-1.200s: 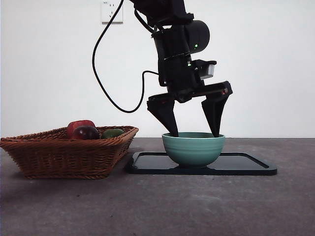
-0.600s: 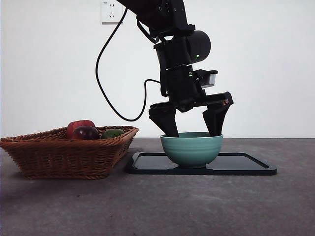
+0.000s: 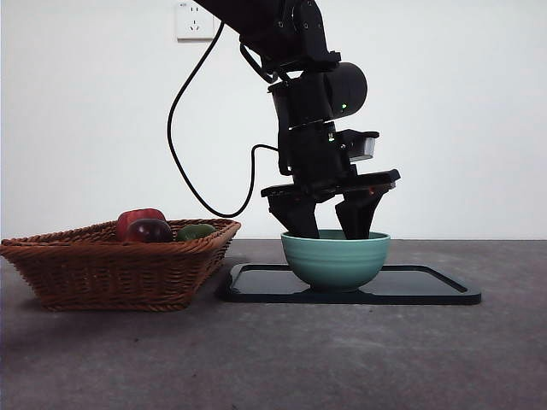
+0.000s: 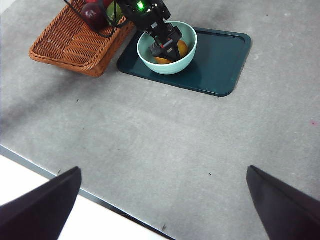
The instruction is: Pick up the wifruite, put it on the bowl, pick up the plate, put it on desk
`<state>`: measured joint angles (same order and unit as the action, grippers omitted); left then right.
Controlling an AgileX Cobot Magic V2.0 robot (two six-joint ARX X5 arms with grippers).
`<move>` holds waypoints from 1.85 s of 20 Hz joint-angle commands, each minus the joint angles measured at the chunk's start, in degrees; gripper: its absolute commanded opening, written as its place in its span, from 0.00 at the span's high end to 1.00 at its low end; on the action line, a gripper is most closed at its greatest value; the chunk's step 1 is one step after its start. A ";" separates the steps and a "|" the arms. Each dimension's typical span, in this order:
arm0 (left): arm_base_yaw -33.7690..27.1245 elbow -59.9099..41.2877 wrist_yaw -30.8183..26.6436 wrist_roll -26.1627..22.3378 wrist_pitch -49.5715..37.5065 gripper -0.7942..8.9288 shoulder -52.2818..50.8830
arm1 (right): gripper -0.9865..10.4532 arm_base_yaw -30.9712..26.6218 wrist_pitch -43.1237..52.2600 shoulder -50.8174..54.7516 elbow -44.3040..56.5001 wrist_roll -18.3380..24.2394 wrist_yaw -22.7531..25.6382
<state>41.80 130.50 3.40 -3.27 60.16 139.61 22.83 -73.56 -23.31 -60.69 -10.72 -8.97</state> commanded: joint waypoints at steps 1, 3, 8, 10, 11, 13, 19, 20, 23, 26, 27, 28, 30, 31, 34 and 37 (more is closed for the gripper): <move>0.59 2.08 0.22 -0.81 0.13 0.60 1.99 | 0.43 0.28 0.22 -0.09 -0.44 0.68 0.02; 0.35 4.11 0.22 -0.79 1.46 0.60 1.97 | 0.43 0.28 0.22 -0.09 -0.44 0.68 0.02; 0.26 12.68 0.24 -0.31 8.96 0.60 1.90 | 0.43 0.28 0.26 -0.09 -0.44 0.66 0.02; 0.26 14.21 0.24 -0.31 12.26 0.60 0.74 | 0.43 0.28 0.24 -0.09 -0.44 0.63 0.02; 0.26 14.21 0.24 -0.31 13.97 0.60 -0.35 | 0.43 0.28 0.24 -0.09 -0.44 0.63 0.02; 0.09 14.21 0.24 -0.07 17.53 0.60 -2.97 | 0.43 0.28 0.26 -0.09 -0.44 0.66 0.02; -0.44 13.92 0.24 2.01 22.67 0.60 -14.64 | 0.43 0.28 0.17 -0.09 -0.44 0.57 -0.02; -0.87 13.40 0.24 2.62 22.86 0.60 -17.07 | 0.43 0.28 0.13 -0.09 -0.44 0.46 -0.02; -2.49 8.37 0.22 3.39 23.10 0.60 -25.27 | 0.43 0.28 -0.33 -0.09 -0.44 0.17 -0.02; -5.53 -1.36 -0.11 4.20 23.15 0.60 -34.99 | 0.43 0.28 -0.44 -0.09 -0.44 0.17 -0.02; -6.80 -4.37 -0.42 4.76 23.15 0.60 -37.62 | 0.43 0.28 -0.44 -0.09 -0.44 0.17 -0.02; -8.66 -7.82 -0.66 5.84 23.10 0.60 -40.48 | 0.43 0.28 -0.46 -0.09 -0.44 0.17 -0.02; -12.22 -13.86 -0.63 7.76 22.84 0.60 -44.72 | 0.43 0.28 -0.42 -0.09 -0.44 0.17 -0.02; -13.94 -16.83 -0.63 8.55 22.32 0.60 -46.47 | 0.43 0.28 -0.39 -0.09 -0.44 0.20 -0.02; -17.33 -27.02 -0.63 10.84 17.77 0.60 -50.47 | 0.43 0.28 -0.20 -0.09 -0.44 0.20 -0.02; -17.81 -36.54 -0.66 13.94 10.69 0.60 -51.45 | 0.43 0.28 0.02 -0.09 -0.44 0.22 -0.02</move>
<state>23.75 93.36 2.81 8.95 71.46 87.66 22.83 -74.24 -23.31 -60.69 -10.72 -8.97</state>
